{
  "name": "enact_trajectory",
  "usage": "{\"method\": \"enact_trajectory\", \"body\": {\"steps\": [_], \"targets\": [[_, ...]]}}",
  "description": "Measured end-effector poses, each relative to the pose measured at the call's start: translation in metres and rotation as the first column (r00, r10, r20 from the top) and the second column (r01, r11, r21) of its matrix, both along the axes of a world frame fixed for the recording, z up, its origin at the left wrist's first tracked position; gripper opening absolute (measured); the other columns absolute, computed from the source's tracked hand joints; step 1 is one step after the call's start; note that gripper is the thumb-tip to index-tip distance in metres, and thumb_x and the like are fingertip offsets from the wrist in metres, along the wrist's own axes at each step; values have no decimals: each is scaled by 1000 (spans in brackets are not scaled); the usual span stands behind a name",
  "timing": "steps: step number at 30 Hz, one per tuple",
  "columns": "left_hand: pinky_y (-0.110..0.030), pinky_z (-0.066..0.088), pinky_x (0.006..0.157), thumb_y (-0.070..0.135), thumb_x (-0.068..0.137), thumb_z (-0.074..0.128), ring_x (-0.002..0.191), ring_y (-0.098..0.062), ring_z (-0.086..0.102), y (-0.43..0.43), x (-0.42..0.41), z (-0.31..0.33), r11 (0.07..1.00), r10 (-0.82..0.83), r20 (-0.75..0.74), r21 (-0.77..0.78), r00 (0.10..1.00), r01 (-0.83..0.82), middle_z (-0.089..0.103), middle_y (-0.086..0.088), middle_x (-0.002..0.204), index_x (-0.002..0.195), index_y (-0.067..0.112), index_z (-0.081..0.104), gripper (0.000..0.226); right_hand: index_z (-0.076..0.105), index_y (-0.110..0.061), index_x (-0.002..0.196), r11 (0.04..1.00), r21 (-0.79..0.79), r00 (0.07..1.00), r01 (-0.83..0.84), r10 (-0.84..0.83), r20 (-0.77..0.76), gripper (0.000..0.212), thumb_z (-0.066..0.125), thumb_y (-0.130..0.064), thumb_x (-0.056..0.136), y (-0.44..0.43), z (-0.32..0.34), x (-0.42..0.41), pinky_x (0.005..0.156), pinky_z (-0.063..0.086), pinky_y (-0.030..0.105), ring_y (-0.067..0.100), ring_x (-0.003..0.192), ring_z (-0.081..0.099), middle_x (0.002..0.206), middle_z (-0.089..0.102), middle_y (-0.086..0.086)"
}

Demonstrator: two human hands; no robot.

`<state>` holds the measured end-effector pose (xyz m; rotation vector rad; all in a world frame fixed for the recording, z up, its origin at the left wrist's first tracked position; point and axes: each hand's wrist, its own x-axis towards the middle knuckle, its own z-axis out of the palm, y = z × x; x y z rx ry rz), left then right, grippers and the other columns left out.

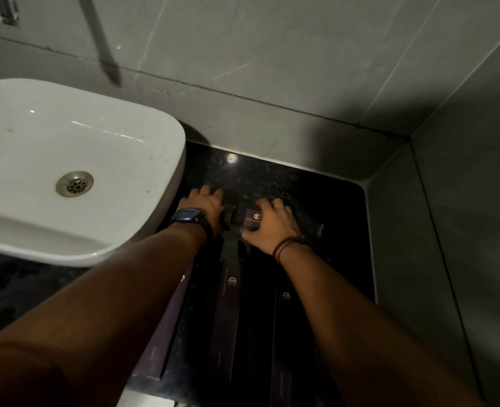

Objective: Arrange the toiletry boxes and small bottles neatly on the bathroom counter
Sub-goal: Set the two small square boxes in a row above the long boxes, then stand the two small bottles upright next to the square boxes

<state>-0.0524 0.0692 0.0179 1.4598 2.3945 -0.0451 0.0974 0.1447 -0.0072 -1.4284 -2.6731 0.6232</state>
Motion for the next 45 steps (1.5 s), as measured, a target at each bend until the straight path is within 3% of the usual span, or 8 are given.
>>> {"method": "enact_trajectory", "body": {"steps": [6, 16, 20, 26, 30, 34, 41, 45], "targets": [[-46, 45, 95, 46, 68, 65, 114, -36, 45, -61, 30, -4, 973, 182, 104, 121, 978, -194, 45, -14, 127, 131, 19, 41, 72, 53, -19, 117, 980, -151, 981, 127, -147, -124, 54, 67, -47, 72, -55, 17, 12, 83, 49, 34, 34, 105, 60, 116, 58, 12], [-47, 42, 98, 57, 56, 71, 117, -42, 45, -160, 50, -22, 878, 475, 204, -38, 856, -478, 43, -18, 129, 131, 16, 36, 92, 21, -15, 140, 947, -278, 987, 159, -162, 14, 92, 75, -41, 70, -151, -2, 26, 94, 48, 41, 38, 116, 57, 126, 57, 20], [-43, 46, 91, 37, 64, 73, 109, -41, 54, -172, 54, -29, 890, 439, 277, -4, 855, -455, 49, -21, 123, 125, 14, 39, 74, 15, -14, 145, 951, -248, 982, 186, -180, 49, 99, 75, -37, 70, -161, -7, 30, 95, 48, 42, 38, 116, 57, 127, 57, 20], [-44, 46, 92, 33, 67, 71, 109, -42, 53, -174, 66, -31, 898, 415, 325, 8, 850, -441, 48, -20, 122, 124, 14, 39, 68, 19, -16, 143, 948, -229, 976, 219, -210, 61, 96, 76, -36, 69, -171, -7, 35, 93, 50, 42, 39, 115, 58, 125, 59, 19], [-46, 42, 94, 50, 63, 69, 113, -41, 46, -173, 68, -28, 909, 397, 242, 32, 885, -416, 44, -17, 126, 127, 16, 38, 79, 24, -15, 141, 956, -189, 975, 223, -219, 39, 90, 72, -45, 71, -169, -2, 37, 89, 51, 40, 37, 112, 60, 123, 60, 18], [-46, 44, 88, 62, 61, 63, 109, -39, 44, -157, 81, -17, 915, 333, 133, 196, 934, -354, 44, -14, 123, 124, 17, 44, 80, 42, -14, 127, 958, -52, 946, 283, -288, -147, 64, 63, -49, 78, -146, 15, 50, 77, 50, 36, 34, 103, 62, 117, 61, 15], [-39, 46, 89, 38, 71, 72, 106, -34, 53, -88, 127, 3, 890, 128, 306, 384, 943, -245, 53, -14, 118, 119, 18, 56, 55, 53, -7, 113, 786, -112, 741, 608, -612, -276, 38, 65, -25, 82, -64, 31, 127, 86, 54, 48, 40, 106, 60, 118, 59, 19], [-35, 48, 87, 32, 71, 75, 105, -32, 58, -49, 150, 12, 885, 102, 364, 391, 926, -251, 62, -14, 117, 116, 16, 61, 50, 54, -6, 116, 761, -176, 737, 624, -648, -192, 44, 70, -24, 80, -43, 30, 157, 86, 51, 42, 37, 109, 61, 119, 62, 19]]}}
